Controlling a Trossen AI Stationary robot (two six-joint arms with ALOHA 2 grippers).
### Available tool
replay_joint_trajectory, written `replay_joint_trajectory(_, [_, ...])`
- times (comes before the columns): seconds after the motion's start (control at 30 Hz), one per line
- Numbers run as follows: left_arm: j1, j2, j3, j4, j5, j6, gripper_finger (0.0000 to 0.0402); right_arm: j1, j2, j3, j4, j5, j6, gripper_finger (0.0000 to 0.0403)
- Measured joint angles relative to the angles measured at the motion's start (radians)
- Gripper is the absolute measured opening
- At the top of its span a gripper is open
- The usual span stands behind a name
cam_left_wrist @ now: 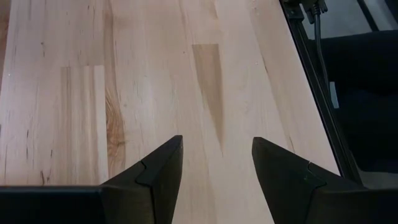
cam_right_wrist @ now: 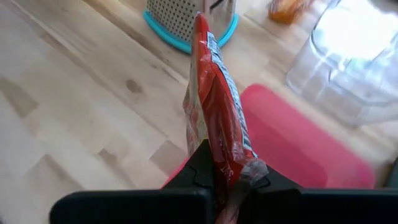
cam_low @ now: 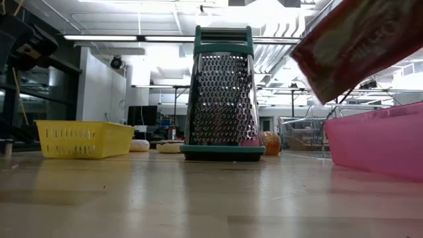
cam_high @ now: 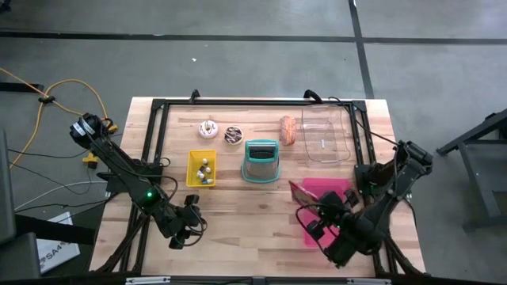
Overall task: Pick & Place Food Item
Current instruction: Put the popcorn bag into the pink bin
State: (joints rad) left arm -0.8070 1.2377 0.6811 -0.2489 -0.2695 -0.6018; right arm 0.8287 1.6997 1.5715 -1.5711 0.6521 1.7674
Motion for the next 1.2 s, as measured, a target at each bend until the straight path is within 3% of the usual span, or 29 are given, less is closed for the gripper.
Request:
replay_joint_trajectory(0.33, [0.000,0.000,0.000,0.000,0.000,0.000,0.0189,-0.108,0.000,0.000,-0.001,-0.059,-0.367,0.0010])
replay_joint_trajectory(0.53, [0.000,0.000,0.000,0.000,0.000,0.000,0.0189,-0.165,0.000,0.000,-0.001,-0.016,-0.532,0.0010])
replay_joint_trajectory(0.63, [0.000,0.000,0.000,0.000,0.000,0.000,0.0189,-0.198,0.000,0.000,-0.001,0.009,-0.593,0.0010])
replay_joint_trajectory(0.87, [0.000,0.000,0.000,0.000,0.000,0.000,0.0189,-0.244,0.000,0.008,-0.001,-0.047,-0.705,0.0010])
replay_joint_trajectory(1.2, [0.000,0.000,0.000,0.000,0.000,0.000,0.0189,-0.249,-0.020,0.141,0.001,-0.085,-0.800,0.0011])
